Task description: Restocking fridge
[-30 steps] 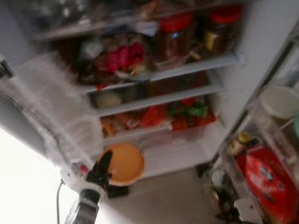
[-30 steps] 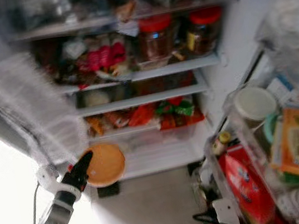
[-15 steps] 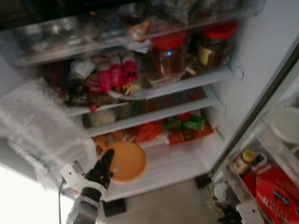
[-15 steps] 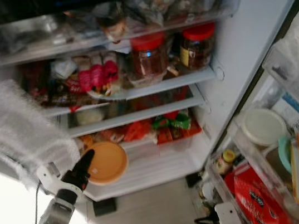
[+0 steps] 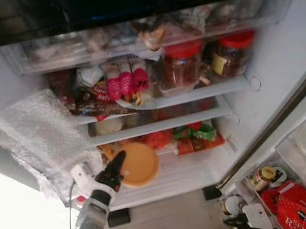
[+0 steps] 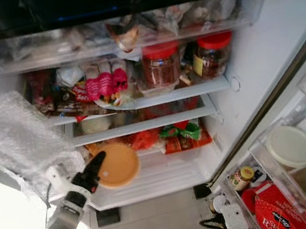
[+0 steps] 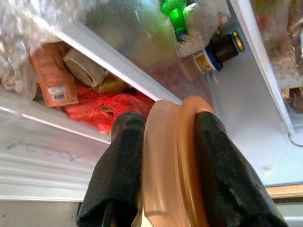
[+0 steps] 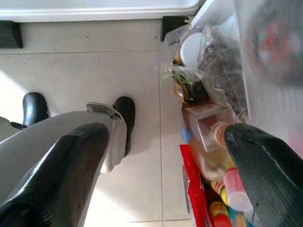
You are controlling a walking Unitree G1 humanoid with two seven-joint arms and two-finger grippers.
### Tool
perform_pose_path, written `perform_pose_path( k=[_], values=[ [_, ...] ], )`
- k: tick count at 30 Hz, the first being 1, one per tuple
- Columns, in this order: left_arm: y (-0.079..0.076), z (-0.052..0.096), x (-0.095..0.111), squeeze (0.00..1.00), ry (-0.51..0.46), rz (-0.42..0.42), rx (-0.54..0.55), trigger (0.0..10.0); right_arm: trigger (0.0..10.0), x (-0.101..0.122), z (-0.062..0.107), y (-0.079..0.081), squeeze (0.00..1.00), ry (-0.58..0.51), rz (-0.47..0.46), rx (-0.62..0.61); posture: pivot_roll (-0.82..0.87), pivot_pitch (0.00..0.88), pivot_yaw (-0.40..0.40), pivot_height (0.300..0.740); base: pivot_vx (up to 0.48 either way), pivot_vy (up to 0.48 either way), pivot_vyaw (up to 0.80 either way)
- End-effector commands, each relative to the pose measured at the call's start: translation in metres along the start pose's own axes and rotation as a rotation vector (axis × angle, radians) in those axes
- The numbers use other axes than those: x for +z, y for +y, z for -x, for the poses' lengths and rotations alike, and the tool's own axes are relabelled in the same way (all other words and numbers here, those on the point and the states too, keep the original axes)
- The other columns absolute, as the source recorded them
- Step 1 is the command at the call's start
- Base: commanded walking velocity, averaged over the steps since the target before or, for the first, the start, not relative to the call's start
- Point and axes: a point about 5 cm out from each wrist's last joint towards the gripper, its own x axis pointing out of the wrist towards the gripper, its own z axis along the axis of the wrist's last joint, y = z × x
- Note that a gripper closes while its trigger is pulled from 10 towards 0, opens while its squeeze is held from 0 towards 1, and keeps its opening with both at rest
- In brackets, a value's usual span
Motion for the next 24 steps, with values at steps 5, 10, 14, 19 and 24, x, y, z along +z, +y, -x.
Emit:
perform_pose_path(
  k=[5, 10, 14, 19, 24],
  values=[
    [-0.0011, 0.0008, -0.0016, 0.00, 0.004, 0.016, -0.007, 10.0, 10.0, -0.0099, 0.0018, -0.0013, 0.00, 0.028, -0.003, -0.009, -0.11, 0.197, -0.033, 0.740, 0.000, 0.000, 0.00],
    [-0.0029, -0.0008, -0.0013, 0.00, 0.002, 0.020, -0.012, 10.0, 10.0, -0.0101, 0.0018, -0.0019, 0.00, 0.030, -0.001, -0.019, -0.11, 0.197, -0.033, 0.740, 0.000, 0.000, 0.00],
    [-0.0033, -0.0011, -0.0013, 0.00, 0.001, 0.020, -0.014, 10.0, 10.0, -0.0103, 0.0018, -0.0025, 0.00, 0.033, 0.001, -0.030, -0.11, 0.197, -0.034, 0.740, 0.000, 0.000, 0.00],
    [-0.0030, -0.0011, -0.0009, 0.00, -0.002, 0.021, -0.011, 10.0, 10.0, -0.0103, 0.0018, -0.0024, 0.00, 0.034, 0.005, -0.026, -0.11, 0.197, -0.035, 0.740, 0.000, 0.000, 0.00],
    [-0.0031, -0.0014, -0.0009, 0.00, -0.003, 0.021, -0.011, 10.0, 10.0, -0.0102, 0.0017, -0.0014, 0.00, 0.039, 0.014, -0.008, -0.11, 0.196, -0.035, 0.710, 0.000, 0.000, 0.00]
  ],
)
